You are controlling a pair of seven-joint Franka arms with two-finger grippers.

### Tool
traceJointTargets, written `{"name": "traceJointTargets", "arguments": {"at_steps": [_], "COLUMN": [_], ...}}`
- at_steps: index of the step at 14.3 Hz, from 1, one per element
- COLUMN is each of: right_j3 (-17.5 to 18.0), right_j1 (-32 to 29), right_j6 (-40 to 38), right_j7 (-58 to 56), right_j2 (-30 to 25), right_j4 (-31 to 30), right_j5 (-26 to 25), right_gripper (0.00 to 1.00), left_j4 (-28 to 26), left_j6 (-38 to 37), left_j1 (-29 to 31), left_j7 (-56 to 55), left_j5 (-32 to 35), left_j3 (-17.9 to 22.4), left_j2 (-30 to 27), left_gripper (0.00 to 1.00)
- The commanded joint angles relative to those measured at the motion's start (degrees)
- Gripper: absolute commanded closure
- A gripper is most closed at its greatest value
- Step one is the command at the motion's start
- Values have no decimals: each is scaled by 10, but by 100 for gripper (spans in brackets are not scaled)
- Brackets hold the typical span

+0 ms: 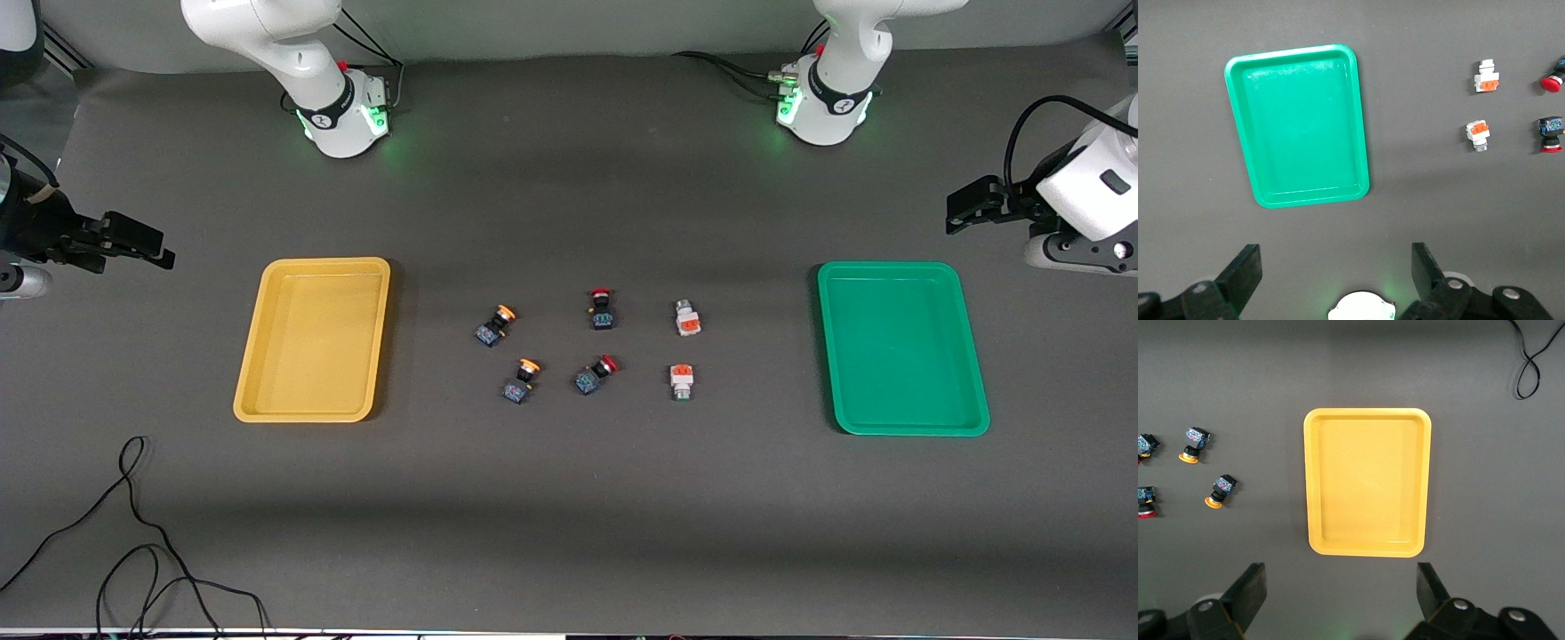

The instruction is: Place green and yellow buttons in trays

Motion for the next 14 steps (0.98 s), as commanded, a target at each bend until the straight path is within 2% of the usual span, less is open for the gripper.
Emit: {"name": "traceJointTargets", "arguments": {"at_steps": [1, 10, 13, 14], "right_j3": [-2, -1, 7, 7], "right_j1": [-2, 2, 16, 41], "right_j6": [-13, -46, -49, -49], "right_j7": [-8, 10, 48, 80], "right_j2": [8, 9, 9, 10], "right_j4": [15, 14, 15, 13], "right_j5": [2, 6, 9, 9], "right_gripper": [0, 0, 0, 0], "left_j4": [4, -2, -42, -65], "left_j6": [-2, 8, 35, 56], "left_j1": [-6, -5, -10, -20], "left_j7": [9, 0, -2, -14], "left_j5": [-5, -6, -6, -8], "left_j3": [6, 5, 4, -3], "left_j2": [1, 3, -9, -16], "left_gripper": [0, 0, 0, 0]}}
